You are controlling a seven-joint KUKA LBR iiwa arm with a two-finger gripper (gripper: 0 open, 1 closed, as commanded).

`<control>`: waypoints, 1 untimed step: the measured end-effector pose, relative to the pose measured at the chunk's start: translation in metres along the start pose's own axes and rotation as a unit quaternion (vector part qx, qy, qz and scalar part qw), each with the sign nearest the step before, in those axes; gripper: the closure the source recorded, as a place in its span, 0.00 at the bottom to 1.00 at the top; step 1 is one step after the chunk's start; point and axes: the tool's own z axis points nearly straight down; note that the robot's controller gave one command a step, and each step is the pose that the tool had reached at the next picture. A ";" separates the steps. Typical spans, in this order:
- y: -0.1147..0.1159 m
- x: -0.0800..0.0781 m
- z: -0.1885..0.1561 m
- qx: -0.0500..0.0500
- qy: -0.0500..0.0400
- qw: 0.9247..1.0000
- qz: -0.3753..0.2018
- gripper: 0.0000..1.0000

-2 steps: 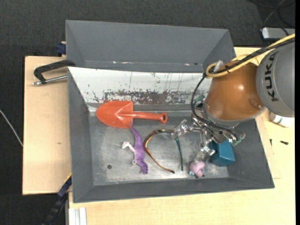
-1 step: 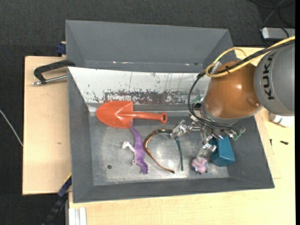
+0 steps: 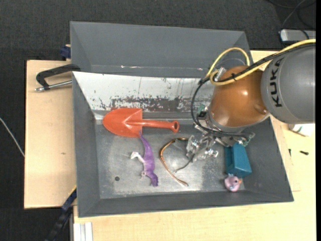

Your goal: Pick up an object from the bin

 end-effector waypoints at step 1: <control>0.000 0.000 0.000 0.000 0.000 1.000 0.000 1.00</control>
Offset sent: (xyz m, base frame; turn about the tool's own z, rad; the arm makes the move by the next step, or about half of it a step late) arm -0.0002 0.0000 0.0048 0.0000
